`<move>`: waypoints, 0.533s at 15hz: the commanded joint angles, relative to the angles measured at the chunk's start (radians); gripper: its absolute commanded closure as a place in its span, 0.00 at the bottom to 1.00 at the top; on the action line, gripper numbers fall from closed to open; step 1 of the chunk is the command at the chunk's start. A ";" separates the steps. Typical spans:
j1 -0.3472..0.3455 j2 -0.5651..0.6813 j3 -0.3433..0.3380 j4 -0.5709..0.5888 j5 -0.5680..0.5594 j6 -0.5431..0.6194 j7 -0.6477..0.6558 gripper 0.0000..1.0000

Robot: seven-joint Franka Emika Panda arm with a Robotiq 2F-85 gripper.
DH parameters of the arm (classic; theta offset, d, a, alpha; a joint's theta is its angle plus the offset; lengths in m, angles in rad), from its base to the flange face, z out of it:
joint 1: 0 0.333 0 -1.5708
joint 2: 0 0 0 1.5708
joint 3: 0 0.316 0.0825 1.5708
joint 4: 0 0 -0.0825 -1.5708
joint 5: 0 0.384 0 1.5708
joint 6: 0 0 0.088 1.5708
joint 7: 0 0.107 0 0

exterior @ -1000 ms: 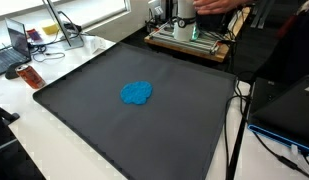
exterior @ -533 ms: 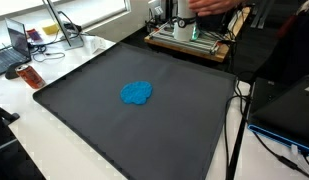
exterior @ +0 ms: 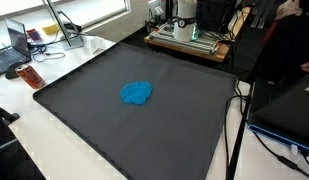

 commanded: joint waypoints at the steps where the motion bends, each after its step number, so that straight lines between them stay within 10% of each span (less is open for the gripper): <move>1: -0.041 0.162 -0.012 0.192 -0.030 -0.151 -0.012 0.97; 8: -0.135 0.503 0.048 0.504 -0.131 -0.213 0.176 0.97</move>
